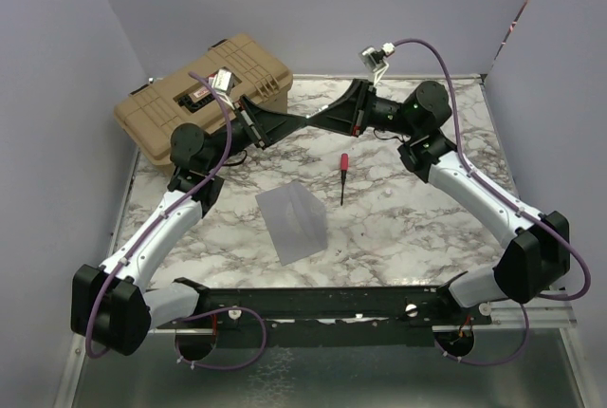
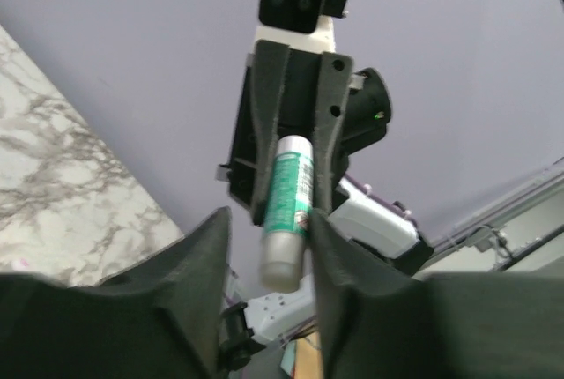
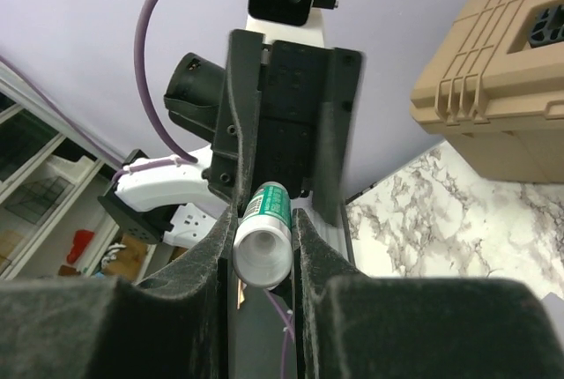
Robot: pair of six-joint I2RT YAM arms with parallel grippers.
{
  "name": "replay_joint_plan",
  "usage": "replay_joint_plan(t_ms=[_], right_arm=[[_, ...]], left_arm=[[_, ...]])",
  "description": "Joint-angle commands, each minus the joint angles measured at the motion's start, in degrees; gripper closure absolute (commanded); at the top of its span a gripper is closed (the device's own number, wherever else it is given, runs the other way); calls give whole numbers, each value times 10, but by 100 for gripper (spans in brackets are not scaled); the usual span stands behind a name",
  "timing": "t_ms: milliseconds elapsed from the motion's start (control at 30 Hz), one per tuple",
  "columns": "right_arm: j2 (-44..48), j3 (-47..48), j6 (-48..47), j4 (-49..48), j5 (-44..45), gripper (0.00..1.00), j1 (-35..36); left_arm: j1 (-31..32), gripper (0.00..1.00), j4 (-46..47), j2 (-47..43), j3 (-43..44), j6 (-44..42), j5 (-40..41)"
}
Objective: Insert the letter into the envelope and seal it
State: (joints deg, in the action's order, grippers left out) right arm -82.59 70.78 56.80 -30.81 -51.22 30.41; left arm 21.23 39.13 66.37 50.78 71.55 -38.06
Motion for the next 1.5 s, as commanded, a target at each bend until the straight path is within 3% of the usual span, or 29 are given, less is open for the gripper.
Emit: replay_joint_plan(t_ms=[0, 133, 467, 500, 667, 733, 867, 1067, 1200, 1367, 1467], right_arm=[[12, -21, 13, -50, 1, 100, 9], [11, -24, 23, -66, 11, 100, 9], [-6, -30, 32, -190, -9, 97, 9], [-7, -24, 24, -184, -7, 98, 9], [-8, 11, -43, -70, 15, 100, 9], [-3, 17, -67, -23, 31, 100, 8], [8, 25, -119, 75, 84, 100, 9], [12, 50, -195, 270, 234, 100, 9], [6, 39, -239, 337, 301, 100, 9], [1, 12, -283, 378, 387, 100, 35], [-12, 16, -301, 420, 461, 100, 70]], left_arm=[[0, 70, 64, -10, 4, 59, 19], [0, 75, 94, -8, 4, 104, 23], [0, 70, 187, 21, -11, 261, 25], [0, 67, 188, 21, -6, 260, 19], [0, 27, 184, 16, 1, 238, 13], [-1, 18, 171, 12, -4, 215, 17], [-5, 11, 95, -9, -12, 133, 21], [-8, 8, -178, -65, -9, -119, 70], [-9, 8, -352, -103, -30, -278, 146], [-12, 13, -427, -144, -96, -313, 235], [-12, 31, -431, -149, -143, -289, 253]])
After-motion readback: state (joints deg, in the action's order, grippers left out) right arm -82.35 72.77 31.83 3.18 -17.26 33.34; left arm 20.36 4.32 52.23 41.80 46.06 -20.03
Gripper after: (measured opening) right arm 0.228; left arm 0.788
